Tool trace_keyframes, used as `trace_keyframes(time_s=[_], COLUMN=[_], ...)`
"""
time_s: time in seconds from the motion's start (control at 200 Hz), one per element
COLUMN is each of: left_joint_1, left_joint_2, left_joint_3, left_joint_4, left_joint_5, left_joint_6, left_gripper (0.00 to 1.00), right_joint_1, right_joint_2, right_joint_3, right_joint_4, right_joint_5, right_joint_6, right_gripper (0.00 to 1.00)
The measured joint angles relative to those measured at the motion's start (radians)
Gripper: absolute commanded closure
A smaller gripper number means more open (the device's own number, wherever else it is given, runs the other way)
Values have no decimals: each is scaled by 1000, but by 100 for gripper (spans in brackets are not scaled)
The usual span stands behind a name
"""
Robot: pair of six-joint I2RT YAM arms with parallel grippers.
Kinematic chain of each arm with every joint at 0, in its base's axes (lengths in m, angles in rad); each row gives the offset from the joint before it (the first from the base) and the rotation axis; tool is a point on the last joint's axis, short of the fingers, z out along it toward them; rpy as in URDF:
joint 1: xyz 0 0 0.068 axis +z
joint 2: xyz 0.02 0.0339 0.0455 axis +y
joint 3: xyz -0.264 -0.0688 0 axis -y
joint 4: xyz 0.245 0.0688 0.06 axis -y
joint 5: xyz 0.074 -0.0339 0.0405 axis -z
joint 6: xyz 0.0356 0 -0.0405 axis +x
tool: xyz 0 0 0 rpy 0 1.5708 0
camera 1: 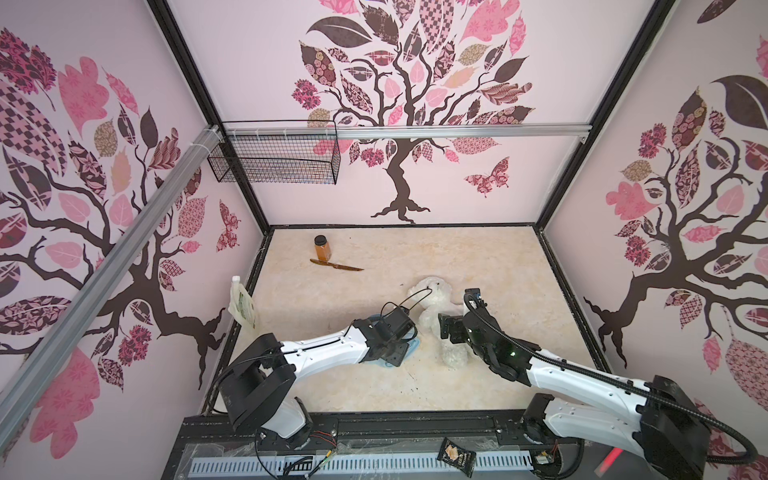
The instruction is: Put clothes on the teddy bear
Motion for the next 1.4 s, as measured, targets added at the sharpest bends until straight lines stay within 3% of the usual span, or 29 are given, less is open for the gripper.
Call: trace_keyframes(time_s=[0.115,0.235,0.46,0.6,0.635,0.825,0.975,1.275,1.4], left_joint_1=[0,0,0,16,35,214,249,257,258], left_joint_2=[53,92,142,105,74,-108,-158,-172,-178], left_joint_3=[26,42,48,38,23,-72,-93,-117,-122], left_joint_4=[50,106,166,200,219,291,293,280,276], left_joint_5=[3,10,-37,-40,-18,112,185,242,248], left_joint_6=[15,24,-12,-64,-80,-167,-186,-190,-190], left_gripper=[37,46,82,92,100,100,100,100,100], right_joint_1=[0,0,0,0,0,29,120,125,125], right_joint_2=[-10,-11,-11,-34,-47,-16,137,436,560], right_joint_3=[-3,-10,-11,-19,-24,-29,2,92,157], right_joint_4=[-9,-18,-29,-13,0,123,191,352,408], right_joint_5=[6,9,-1,-90,-130,-360,-431,-422,-410], right_joint_6=[-7,-17,-33,-71,-82,-99,-91,-79,-87], right_gripper=[4,4,6,20,23,39,43,55,74])
